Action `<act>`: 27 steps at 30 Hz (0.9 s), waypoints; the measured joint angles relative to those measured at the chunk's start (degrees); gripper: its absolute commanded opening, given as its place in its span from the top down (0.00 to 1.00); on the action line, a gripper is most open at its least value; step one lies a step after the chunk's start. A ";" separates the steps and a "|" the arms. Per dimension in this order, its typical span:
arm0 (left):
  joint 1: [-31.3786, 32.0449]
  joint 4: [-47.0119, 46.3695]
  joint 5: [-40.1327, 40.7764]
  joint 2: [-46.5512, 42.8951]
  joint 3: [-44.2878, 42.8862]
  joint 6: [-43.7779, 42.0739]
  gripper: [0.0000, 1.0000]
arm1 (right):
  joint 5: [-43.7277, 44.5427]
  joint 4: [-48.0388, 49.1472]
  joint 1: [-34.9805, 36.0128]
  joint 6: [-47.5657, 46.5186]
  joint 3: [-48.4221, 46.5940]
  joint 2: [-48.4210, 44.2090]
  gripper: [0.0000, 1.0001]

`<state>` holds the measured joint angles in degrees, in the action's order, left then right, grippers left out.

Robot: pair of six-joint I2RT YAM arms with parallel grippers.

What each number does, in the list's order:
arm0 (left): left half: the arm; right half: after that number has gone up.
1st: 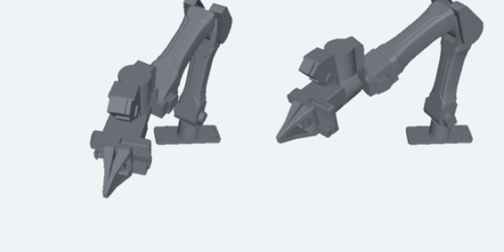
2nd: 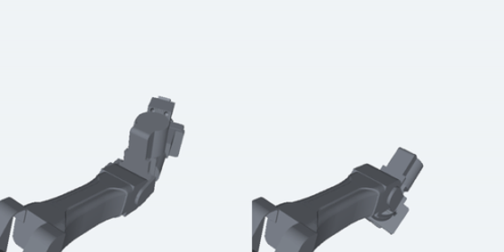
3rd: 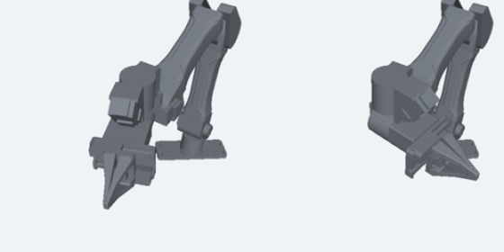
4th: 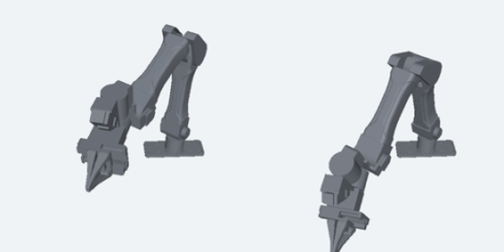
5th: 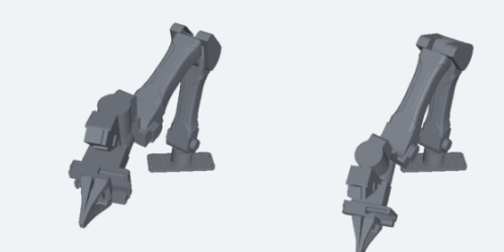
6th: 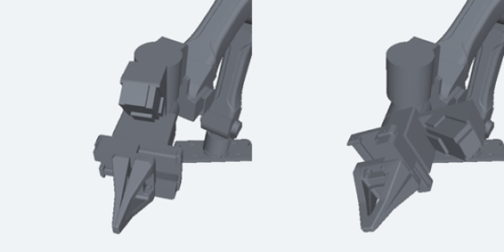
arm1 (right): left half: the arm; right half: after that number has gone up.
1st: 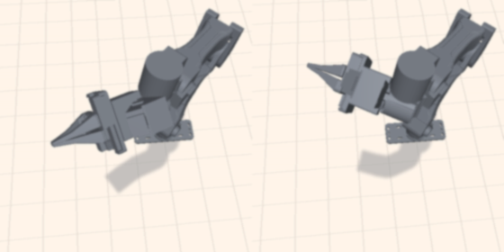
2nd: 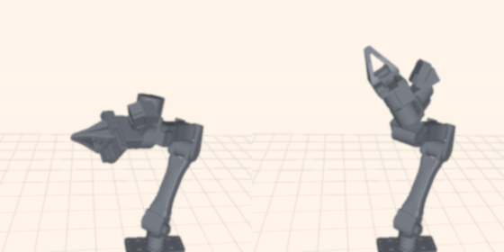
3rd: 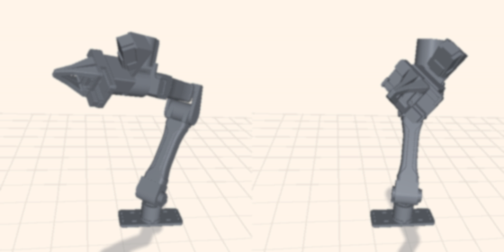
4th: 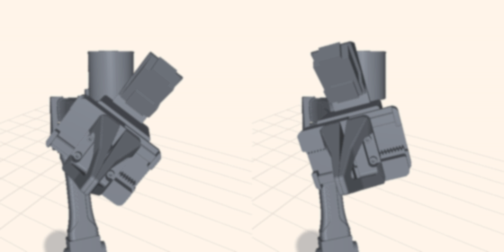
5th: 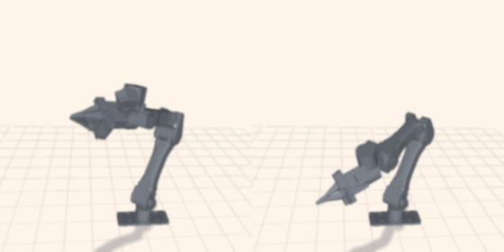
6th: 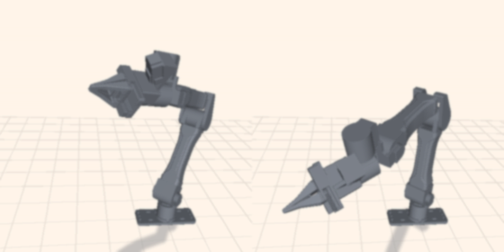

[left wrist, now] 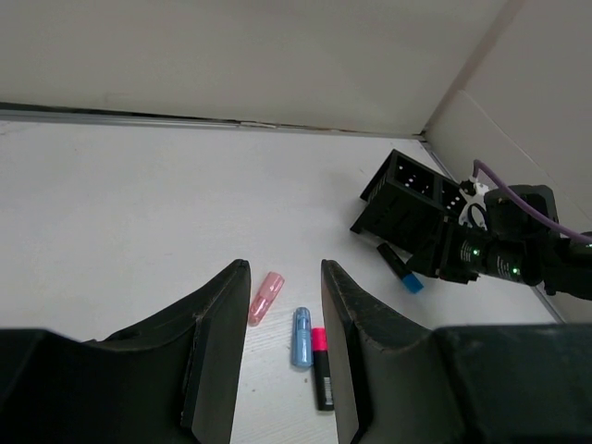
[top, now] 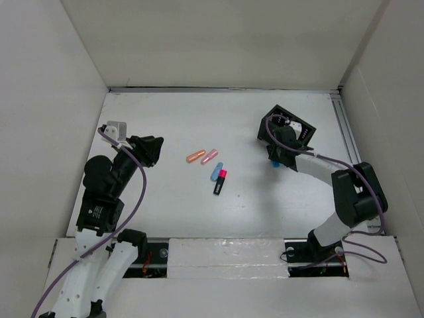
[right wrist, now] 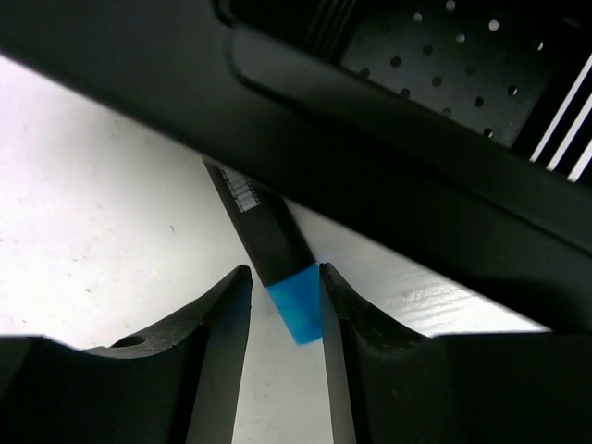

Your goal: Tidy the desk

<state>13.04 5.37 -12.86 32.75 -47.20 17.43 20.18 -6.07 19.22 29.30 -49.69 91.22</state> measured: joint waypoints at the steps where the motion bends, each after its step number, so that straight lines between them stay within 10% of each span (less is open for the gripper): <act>1: 0.00 0.00 0.00 -0.09 0.00 0.00 0.67 | -0.79 -0.68 -0.35 -0.13 -0.09 0.00 0.59; 8: 0.00 0.00 0.00 -2.73 0.00 0.00 0.67 | -5.49 -5.95 -2.47 -2.03 -0.13 0.00 0.58; 14: 0.00 -0.04 0.00 -5.88 0.00 0.02 0.67 | -8.90 -12.02 -3.52 -3.98 -3.41 2.16 0.37; 27: 0.52 0.00 1.05 -8.22 0.00 0.00 0.67 | -10.82 -14.97 6.64 -5.33 -10.58 7.82 0.49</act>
<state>13.56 5.37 -11.81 24.53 -47.20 17.43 9.37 -21.04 25.87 23.97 -60.27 99.04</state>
